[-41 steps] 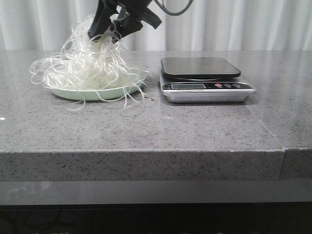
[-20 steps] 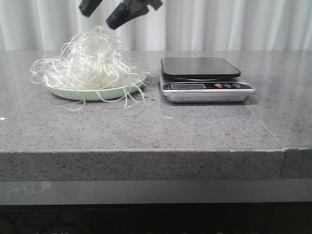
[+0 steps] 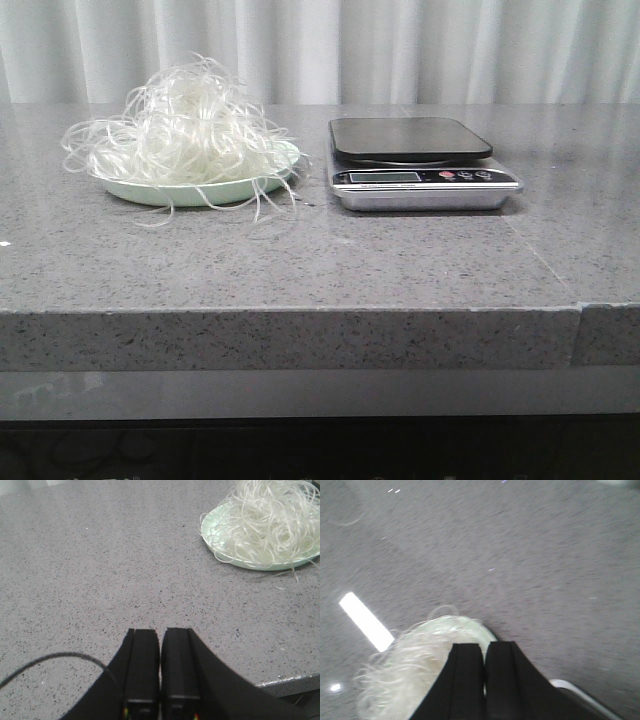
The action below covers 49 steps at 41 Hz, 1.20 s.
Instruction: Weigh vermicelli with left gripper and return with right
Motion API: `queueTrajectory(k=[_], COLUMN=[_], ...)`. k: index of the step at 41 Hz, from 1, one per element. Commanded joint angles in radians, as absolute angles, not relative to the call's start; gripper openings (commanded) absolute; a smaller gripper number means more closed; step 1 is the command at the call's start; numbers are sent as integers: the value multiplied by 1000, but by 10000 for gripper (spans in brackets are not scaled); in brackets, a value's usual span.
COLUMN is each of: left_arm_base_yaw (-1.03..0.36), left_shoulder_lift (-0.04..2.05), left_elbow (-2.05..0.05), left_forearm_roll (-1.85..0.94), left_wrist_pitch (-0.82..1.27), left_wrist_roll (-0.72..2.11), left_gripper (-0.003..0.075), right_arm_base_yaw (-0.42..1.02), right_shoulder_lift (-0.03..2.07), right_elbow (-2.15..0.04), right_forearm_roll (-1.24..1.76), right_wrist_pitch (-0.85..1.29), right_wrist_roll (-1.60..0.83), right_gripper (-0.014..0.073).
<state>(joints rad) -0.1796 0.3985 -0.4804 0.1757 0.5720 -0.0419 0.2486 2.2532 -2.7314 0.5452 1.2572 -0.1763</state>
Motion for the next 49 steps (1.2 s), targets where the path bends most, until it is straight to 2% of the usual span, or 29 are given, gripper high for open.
queueTrajectory(k=[1, 10, 40, 49], left_arm_base_yaw=[-178, -178, -178, -178], left_shoulder_lift=[405, 405, 405, 405], left_elbow=[-507, -507, -507, -507], left_forearm_roll=[173, 169, 162, 136], left_wrist_pitch=[499, 499, 497, 497], left_wrist_roll=[-54, -54, -54, -61], left_gripper=[138, 138, 138, 137], right_arm_base_yaw=[221, 224, 225, 223], right_shoulder_lift=[2151, 2115, 2112, 2111], right_elbow=[-2762, -2762, -2605, -2585], right_forearm_roll=[456, 68, -85, -51], right_wrist_pitch=[1342, 1342, 1340, 1234], right_wrist_roll=[-138, 0, 39, 39], right_gripper=[155, 155, 155, 155])
